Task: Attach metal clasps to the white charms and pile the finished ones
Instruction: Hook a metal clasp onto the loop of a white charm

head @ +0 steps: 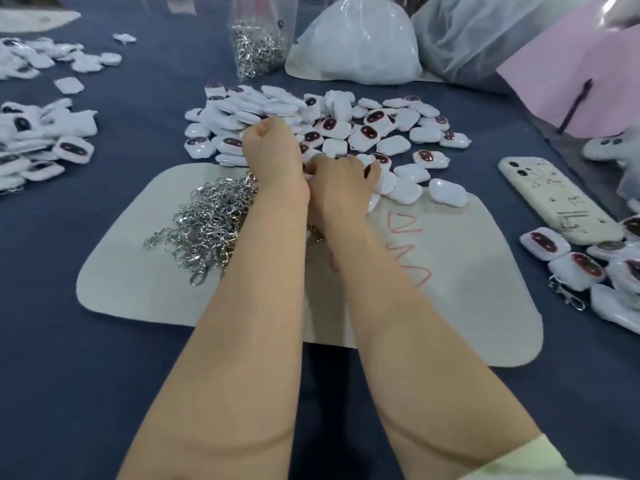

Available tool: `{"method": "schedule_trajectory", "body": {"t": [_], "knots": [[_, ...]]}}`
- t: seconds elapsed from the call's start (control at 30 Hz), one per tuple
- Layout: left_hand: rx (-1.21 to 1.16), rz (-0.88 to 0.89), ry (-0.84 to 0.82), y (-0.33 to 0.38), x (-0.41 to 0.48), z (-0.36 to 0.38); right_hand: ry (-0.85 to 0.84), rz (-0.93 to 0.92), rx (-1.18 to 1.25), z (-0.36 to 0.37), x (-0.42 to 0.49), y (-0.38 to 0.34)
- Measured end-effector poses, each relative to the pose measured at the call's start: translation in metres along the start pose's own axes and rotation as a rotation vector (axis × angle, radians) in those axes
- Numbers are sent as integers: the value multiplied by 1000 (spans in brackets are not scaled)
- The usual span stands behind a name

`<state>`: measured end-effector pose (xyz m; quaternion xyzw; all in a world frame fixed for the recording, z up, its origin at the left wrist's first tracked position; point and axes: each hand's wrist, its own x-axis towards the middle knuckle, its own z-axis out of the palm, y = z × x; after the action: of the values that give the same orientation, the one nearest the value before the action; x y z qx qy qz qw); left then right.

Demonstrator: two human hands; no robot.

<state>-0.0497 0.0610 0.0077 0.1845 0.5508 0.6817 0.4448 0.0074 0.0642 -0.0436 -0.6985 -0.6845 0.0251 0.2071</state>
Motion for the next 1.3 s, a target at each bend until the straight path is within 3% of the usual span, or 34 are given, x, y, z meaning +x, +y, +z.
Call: {"method": "schedule_trajectory", "body": {"t": [0.17,0.27,0.4,0.57,0.63,0.73,0.8,0.9,1.07,1.3], "knots": [[-5,28,-11,1,-7,0,116,57,241,-20,-1,2],[63,78,-38,1,-11,-2,154,8,664,-45,-7,10],[248,-42,-267,-2,-31,-5,-56,48,1038,-72,-29,31],[257,-8,-381,-16,-57,-15,-307,123,1176,-81,-58,54],[198,16,-292,-19,-64,-21,-256,167,1054,-79,-63,60],[-110,-44,-192,-20,-68,-29,-98,147,625,-68,-71,59],[-240,-48,-196,-23,-70,-34,-162,31,464,-59,-80,52],[-246,-38,-234,-27,-71,-38,-215,-130,212,-47,-89,40],[-258,-110,-311,-30,-70,-41,-163,-149,162,-43,-88,34],[-177,-49,-328,-34,-69,-39,-198,-76,256,-48,-85,44]]}}
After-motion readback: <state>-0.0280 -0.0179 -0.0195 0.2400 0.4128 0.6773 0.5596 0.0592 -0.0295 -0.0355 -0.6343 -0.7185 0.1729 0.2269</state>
